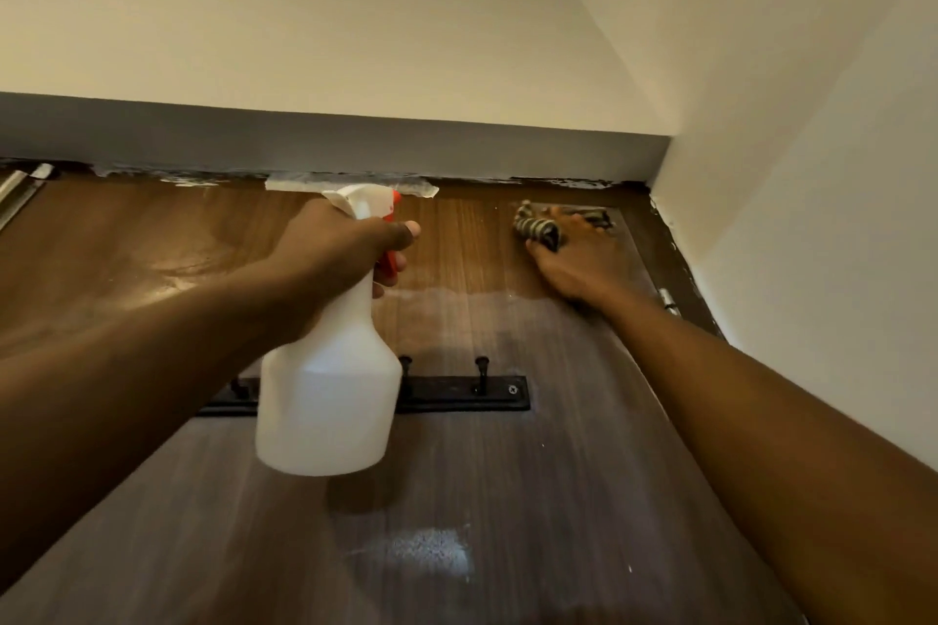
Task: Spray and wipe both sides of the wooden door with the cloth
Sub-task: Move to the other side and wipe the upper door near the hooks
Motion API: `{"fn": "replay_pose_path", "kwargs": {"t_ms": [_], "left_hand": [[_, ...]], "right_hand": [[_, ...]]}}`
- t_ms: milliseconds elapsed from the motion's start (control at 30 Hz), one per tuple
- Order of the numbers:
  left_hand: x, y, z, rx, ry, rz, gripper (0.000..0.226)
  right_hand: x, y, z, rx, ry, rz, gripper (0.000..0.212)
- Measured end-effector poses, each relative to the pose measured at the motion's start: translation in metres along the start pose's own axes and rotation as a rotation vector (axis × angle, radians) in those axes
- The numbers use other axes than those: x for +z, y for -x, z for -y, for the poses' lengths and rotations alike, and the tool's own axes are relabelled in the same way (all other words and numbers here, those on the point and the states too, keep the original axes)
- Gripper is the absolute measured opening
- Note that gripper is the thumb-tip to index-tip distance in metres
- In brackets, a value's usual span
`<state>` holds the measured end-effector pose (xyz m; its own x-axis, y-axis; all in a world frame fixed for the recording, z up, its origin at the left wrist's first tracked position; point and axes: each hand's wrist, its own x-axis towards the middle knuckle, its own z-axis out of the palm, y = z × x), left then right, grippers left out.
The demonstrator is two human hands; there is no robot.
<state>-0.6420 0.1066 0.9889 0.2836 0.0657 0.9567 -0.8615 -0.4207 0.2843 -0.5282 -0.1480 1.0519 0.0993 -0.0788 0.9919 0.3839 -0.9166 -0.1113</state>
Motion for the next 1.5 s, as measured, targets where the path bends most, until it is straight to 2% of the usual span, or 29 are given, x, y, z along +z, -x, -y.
{"fn": "replay_pose_path", "kwargs": {"t_ms": [133, 267, 333, 400, 567, 667, 800, 933, 1033, 1100, 1167, 1267, 1400, 1500], "left_hand": [[0.015, -0.001, -0.004, 0.017, -0.009, 0.004, 0.032], [0.028, -0.005, -0.007, 0.018, 0.017, 0.012, 0.034], [0.034, -0.004, -0.008, 0.022, 0.036, 0.038, 0.038], [0.039, -0.001, -0.010, 0.026, 0.055, 0.059, 0.040], [0.048, 0.008, -0.012, 0.024, 0.084, 0.092, 0.042], [0.052, 0.012, -0.012, 0.013, 0.082, 0.101, 0.042], [0.057, 0.015, -0.012, -0.007, 0.104, 0.104, 0.043], [0.066, 0.028, -0.009, -0.049, 0.110, 0.122, 0.047], [0.081, 0.050, 0.002, -0.083, 0.013, 0.121, 0.052], [0.091, 0.063, 0.011, -0.120, -0.089, 0.100, 0.061], [0.093, 0.067, 0.015, -0.156, -0.130, 0.085, 0.063], [0.087, 0.064, 0.014, -0.171, -0.044, 0.157, 0.055], [0.077, 0.062, 0.001, -0.177, 0.093, 0.169, 0.047], [0.070, 0.065, -0.005, -0.177, 0.119, 0.166, 0.046]], "right_hand": [[-0.005, -0.035, 0.027, 0.091, -0.036, 0.033, 0.072], [0.002, -0.033, 0.033, -0.084, -0.020, 0.044, 0.075], [0.003, -0.015, 0.016, -0.176, 0.039, 0.065, 0.074], [0.003, -0.004, -0.012, -0.181, 0.067, 0.054, 0.074], [-0.010, -0.037, -0.054, 0.148, 0.007, 0.019, 0.078], [-0.010, -0.057, -0.044, 0.213, -0.053, 0.019, 0.078], [-0.004, -0.042, -0.033, 0.025, -0.055, 0.064, 0.076], [-0.012, 0.013, -0.065, -0.094, 0.027, 0.113, 0.074], [-0.029, 0.031, -0.090, 0.064, 0.051, 0.075, 0.064], [-0.039, 0.022, -0.089, 0.203, 0.044, 0.091, 0.063], [-0.041, 0.014, -0.076, 0.247, -0.006, 0.095, 0.062], [-0.020, 0.022, -0.054, 0.061, -0.049, 0.092, 0.061], [0.004, 0.083, -0.039, -0.195, -0.053, 0.096, 0.078], [-0.004, 0.122, -0.064, -0.239, 0.011, 0.054, 0.064]]}}
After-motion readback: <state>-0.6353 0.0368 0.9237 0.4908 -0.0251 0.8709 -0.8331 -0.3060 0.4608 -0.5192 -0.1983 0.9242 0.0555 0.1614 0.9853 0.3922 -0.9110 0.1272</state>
